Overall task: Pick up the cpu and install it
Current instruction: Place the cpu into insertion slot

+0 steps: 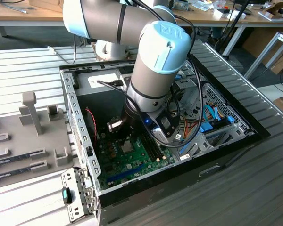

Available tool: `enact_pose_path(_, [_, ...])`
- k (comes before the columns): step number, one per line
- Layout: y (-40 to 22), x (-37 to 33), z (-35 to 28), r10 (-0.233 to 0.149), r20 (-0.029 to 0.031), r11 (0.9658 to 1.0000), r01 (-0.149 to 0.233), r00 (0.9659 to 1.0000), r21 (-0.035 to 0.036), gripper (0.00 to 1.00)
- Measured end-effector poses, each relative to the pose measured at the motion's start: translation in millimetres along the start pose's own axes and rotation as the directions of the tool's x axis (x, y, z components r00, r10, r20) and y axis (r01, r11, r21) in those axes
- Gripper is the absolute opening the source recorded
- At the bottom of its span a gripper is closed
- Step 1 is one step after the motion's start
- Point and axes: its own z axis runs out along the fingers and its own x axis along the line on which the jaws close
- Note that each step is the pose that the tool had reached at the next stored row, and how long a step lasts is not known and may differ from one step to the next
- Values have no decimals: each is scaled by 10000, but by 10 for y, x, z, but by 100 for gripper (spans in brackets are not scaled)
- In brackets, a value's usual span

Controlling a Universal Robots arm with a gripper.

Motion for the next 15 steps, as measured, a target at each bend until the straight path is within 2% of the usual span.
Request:
enact_pose_path(2, [-1, 21, 11, 1, 0, 10000, -1, 10000, 0, 44])
enact_pose_path(6, [-3, 21, 28, 1, -2, 10000, -1, 10000, 24, 44])
enact_pose_path(15, [-10, 21, 72, 2, 1, 10000, -2, 10000, 25, 44])
